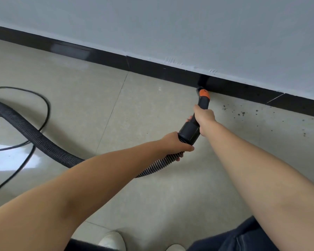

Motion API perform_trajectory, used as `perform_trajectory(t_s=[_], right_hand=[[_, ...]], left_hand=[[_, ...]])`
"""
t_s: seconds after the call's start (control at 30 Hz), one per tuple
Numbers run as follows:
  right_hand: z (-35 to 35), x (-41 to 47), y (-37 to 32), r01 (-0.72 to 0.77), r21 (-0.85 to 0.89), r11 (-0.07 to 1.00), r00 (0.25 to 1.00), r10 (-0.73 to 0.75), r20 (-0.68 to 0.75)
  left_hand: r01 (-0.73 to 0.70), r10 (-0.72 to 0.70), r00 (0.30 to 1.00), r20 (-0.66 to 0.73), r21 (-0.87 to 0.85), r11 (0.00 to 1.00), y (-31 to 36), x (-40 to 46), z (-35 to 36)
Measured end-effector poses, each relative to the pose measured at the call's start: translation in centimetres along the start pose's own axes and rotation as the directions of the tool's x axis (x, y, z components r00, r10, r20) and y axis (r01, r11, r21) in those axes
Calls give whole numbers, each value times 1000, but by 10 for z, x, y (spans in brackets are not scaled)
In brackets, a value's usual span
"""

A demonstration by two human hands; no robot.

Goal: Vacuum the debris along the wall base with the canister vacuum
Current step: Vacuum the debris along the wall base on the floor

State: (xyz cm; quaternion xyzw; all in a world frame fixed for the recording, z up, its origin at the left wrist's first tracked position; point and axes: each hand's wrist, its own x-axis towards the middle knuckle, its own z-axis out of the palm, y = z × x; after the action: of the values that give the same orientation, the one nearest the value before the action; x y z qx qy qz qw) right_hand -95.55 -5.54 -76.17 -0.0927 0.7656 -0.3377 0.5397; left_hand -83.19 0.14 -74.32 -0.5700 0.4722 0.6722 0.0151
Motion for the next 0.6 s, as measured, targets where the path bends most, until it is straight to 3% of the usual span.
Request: perform_trajectory(t_s=[0.33,0.6], right_hand=[[43,-19,11,31,-73,997,996,-25,82],[28,-57,19,-30,-126,992,1000,31,1]], left_hand=[[52,-59,995,-83,-85,995,-36,-10,-18],[74,-70,994,88,-41,996,-28,-48,-20]])
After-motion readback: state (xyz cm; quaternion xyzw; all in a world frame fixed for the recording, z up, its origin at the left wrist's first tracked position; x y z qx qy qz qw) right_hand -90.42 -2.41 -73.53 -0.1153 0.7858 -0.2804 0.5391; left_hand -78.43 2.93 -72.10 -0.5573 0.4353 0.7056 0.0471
